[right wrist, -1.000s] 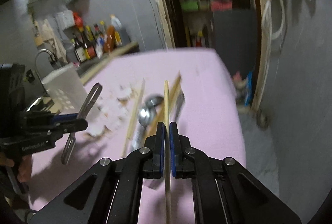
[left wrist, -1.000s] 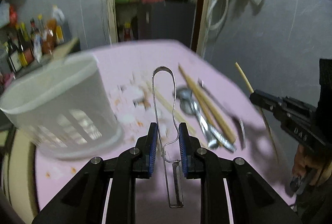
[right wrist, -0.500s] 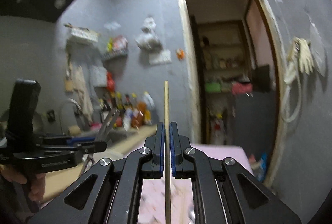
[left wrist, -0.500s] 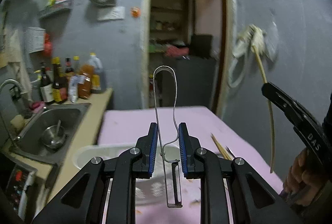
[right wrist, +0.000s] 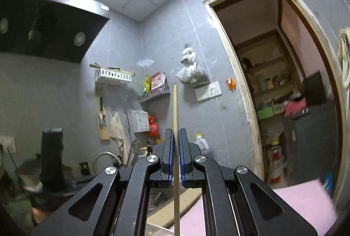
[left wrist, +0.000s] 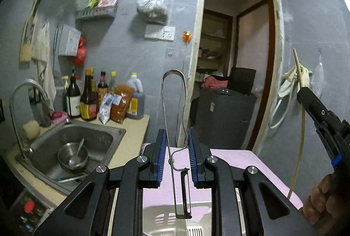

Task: Organize utensils
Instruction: 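Lower tongs and chopstick into the white holder and open both grippers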

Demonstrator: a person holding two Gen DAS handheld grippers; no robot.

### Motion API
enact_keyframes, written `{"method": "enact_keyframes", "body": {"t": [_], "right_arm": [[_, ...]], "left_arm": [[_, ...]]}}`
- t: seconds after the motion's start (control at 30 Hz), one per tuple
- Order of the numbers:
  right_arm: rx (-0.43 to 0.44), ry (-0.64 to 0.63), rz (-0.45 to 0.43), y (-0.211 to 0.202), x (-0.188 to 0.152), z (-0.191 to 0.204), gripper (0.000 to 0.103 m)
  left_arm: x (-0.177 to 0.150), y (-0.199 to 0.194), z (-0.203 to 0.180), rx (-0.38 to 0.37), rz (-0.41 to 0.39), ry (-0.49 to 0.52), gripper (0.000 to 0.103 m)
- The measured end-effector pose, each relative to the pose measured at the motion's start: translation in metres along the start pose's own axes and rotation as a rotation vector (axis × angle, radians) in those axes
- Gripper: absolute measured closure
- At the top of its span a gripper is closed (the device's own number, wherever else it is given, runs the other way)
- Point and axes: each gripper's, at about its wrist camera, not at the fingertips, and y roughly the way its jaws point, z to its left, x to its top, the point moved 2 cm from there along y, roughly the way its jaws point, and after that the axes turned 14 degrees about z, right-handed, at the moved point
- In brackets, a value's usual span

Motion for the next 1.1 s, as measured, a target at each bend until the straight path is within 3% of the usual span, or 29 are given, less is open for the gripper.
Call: {"method": "enact_keyframes", "body": {"t": [0.5,1.0,1.1], "right_arm": [[-0.042,-0.047,0.151,0.043,-0.057,-0.005,0.100],[-0.073,-0.111,0.323,0.041,-0.082,-0.004,0.099],[-0.073,-0.103,0.338,0.037,-0.081,-0.006,0.094]], "left_arm": [[-0.042,0.031,0.016,0.007,0.048,-0.016,0.086],[-0.070,0.031,0.011,-0.047,0.142,-0.034,0.086],[-0.071,0.026,0.011,-0.077,0.153,-0.056,0.078]]}}
